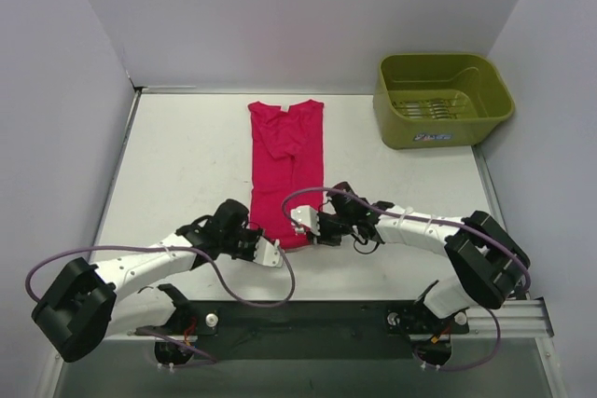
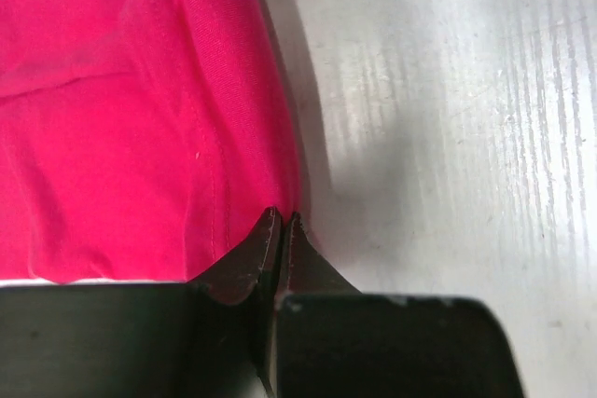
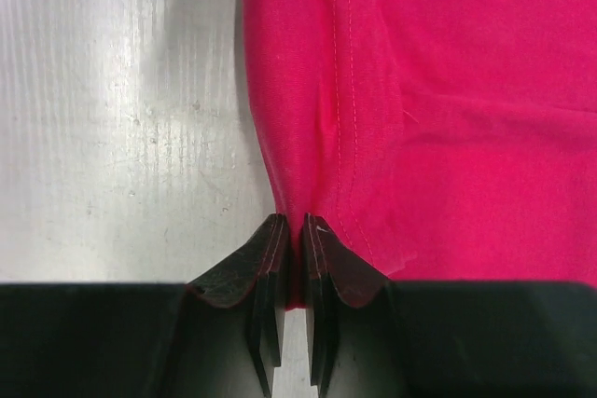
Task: Roll the t-shirts
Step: Roll the T-shirt to the center of the board.
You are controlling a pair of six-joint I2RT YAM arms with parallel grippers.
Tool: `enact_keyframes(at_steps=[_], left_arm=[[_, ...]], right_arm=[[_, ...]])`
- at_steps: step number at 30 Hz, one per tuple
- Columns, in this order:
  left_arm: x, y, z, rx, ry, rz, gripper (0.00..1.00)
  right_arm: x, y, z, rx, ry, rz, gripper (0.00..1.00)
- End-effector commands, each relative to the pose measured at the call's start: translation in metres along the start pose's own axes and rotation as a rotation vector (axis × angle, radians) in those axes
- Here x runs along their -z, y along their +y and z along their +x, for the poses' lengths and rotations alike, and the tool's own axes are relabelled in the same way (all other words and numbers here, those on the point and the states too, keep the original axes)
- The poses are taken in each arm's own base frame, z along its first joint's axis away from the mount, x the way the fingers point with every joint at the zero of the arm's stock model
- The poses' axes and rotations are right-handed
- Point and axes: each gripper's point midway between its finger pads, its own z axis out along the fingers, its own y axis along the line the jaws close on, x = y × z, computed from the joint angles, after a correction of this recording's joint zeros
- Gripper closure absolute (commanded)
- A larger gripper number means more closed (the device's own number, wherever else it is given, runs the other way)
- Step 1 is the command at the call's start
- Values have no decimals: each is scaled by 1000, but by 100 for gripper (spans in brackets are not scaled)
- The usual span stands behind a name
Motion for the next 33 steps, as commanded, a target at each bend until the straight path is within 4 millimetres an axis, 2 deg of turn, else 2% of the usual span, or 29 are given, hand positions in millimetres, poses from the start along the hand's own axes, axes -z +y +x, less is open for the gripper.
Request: enact_keyframes(at_steps=[1,6,9,11,12,14,15,16,17,19,21,25,26,27,29,30,31,33], left_arm=[[20,-18,-6,183,-12,189,100],[35,-21,-24,237,-43,308,100],[42,-27,-28,309,-48,391,100],[45,-16,-30,354,-59,401,100],[49,-17,-35,388,-72,433,100],[53,-4,-42,412,-96,457,100],[60,-11,-44,459,-100,510,100],[60,-4,-47,470,-107,528,100],[65,-10,-48,504,-104,567,100],[66,-9,-48,538,-115,600,100],[67,-5,-45,567,-116,610,100],[59,-4,-37,622,-110,674,100],[59,-3,-38,651,-119,693,100],[58,8,-38,667,-135,683,100],[54,15,-31,758,-132,724,100],[52,28,-32,764,-152,717,100],[45,28,-26,809,-143,749,100],[45,37,-22,873,-153,768,100]], right_arm=[[13,17,-9,-193,-9,-167,87],[24,29,-20,-350,-16,-274,90],[29,34,-29,-429,-31,-318,91],[30,35,-33,-511,-45,-354,91],[31,34,-35,-539,-45,-368,91],[32,33,-34,-603,-42,-386,91],[35,33,-37,-613,-50,-397,91],[36,31,-38,-619,-55,-397,92],[36,33,-37,-634,-46,-411,92],[38,29,-41,-655,-53,-433,92],[39,26,-36,-718,-49,-459,93],[38,6,-39,-777,-75,-477,93],[36,7,-36,-817,-61,-506,93],[37,5,-35,-805,-64,-518,93],[35,1,-35,-846,-52,-563,93],[35,-2,-35,-859,-55,-573,93],[34,-5,-35,-865,-58,-578,93],[32,-10,-35,-898,-58,-604,93]])
